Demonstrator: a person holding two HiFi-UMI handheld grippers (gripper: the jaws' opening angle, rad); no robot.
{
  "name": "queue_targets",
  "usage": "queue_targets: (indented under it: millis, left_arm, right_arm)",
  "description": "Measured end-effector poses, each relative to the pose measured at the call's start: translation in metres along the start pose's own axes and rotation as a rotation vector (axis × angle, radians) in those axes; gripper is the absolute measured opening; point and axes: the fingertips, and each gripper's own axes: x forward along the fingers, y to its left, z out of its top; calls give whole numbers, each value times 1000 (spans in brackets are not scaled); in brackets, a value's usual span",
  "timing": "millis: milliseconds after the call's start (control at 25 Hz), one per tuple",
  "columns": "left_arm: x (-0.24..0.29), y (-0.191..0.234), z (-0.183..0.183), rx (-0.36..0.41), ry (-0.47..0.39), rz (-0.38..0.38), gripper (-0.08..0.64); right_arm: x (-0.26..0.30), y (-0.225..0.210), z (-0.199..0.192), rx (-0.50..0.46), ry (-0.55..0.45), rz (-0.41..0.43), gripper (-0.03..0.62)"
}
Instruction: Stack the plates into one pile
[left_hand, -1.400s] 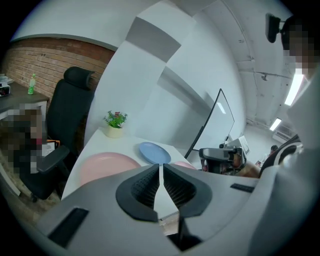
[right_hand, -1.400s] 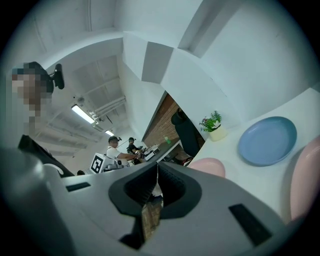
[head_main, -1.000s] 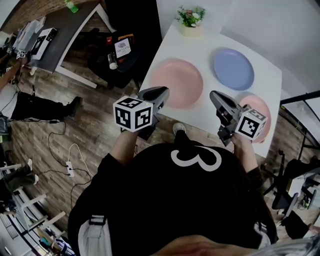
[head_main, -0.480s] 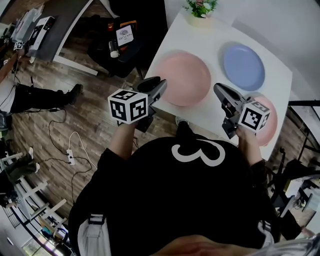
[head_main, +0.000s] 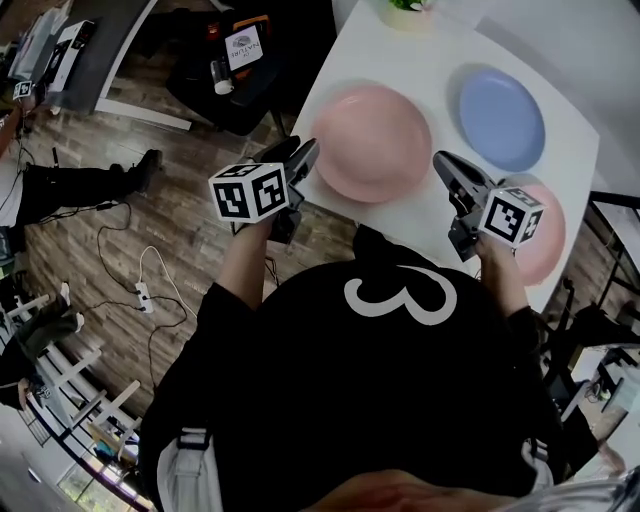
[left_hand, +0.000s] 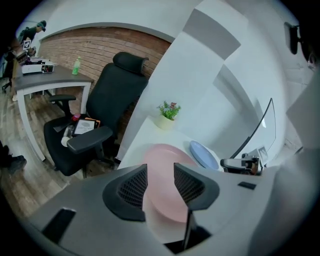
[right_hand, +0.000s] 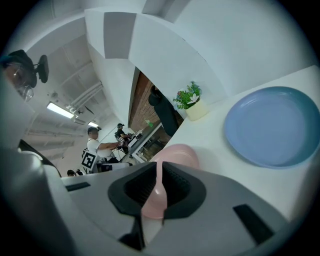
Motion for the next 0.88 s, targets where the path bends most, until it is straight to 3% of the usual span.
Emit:
queue_targets:
  millis: [440,520,880]
  left_arm:
    - [26,24,-29,-44,75,36,194]
    - [30,23,-33,-52,78,26,207]
    - [41,31,-40,-107,111,-1,215]
  right_arm:
    - [13,-45,-25,53,55,-81,56]
    - [14,-52,-31,66,64,-100,101]
    - [26,-71,-54,122,124,-150,103]
